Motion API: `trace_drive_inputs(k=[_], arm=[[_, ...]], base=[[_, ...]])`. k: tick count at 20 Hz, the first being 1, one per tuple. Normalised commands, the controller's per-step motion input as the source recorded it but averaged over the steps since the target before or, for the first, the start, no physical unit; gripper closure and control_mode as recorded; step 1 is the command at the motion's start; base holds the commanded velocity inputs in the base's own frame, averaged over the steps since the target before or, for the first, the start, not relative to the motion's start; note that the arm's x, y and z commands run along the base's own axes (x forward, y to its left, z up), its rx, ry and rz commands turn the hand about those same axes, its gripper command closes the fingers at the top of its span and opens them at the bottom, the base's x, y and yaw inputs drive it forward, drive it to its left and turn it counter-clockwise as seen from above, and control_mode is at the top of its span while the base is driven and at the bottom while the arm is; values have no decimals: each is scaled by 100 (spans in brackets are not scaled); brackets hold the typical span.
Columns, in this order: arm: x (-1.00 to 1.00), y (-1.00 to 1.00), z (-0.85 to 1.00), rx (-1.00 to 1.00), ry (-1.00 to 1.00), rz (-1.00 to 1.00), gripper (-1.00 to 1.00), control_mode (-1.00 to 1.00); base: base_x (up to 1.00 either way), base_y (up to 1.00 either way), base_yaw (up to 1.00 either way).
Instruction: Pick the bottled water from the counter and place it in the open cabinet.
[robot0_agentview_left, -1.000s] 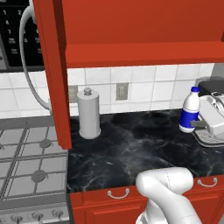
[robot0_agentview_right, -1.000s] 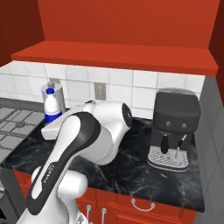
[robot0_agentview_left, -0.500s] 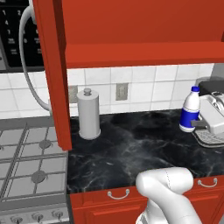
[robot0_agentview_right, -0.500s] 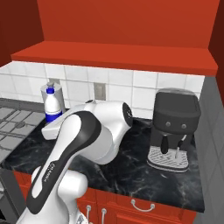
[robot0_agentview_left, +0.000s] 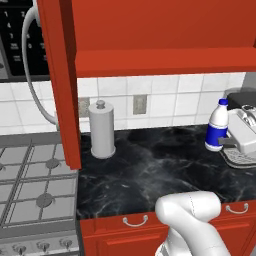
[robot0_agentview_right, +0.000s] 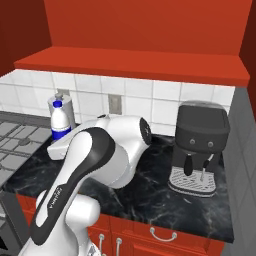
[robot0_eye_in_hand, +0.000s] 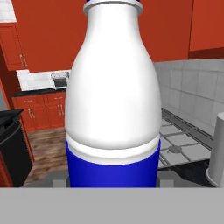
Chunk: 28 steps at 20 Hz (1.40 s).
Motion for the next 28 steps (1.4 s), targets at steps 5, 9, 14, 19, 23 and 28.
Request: trace_drive_inputs(k=[5, 9, 14, 19, 23, 28], arm=[[0, 0, 0, 0, 0, 0, 100, -100], [0, 0, 0, 0, 0, 0, 100, -100], [4, 3, 28, -8, 12, -2, 100, -100], [0, 0, 54, -5, 10, -30, 100, -100], [-3, 0, 47, -1, 0, -39, 100, -100], [0, 0, 30, -1, -1, -46, 100, -100]], base=[[0, 0, 0], [0, 0, 0], [0, 0, 0], [0, 0, 0], [0, 0, 0], [0, 0, 0]])
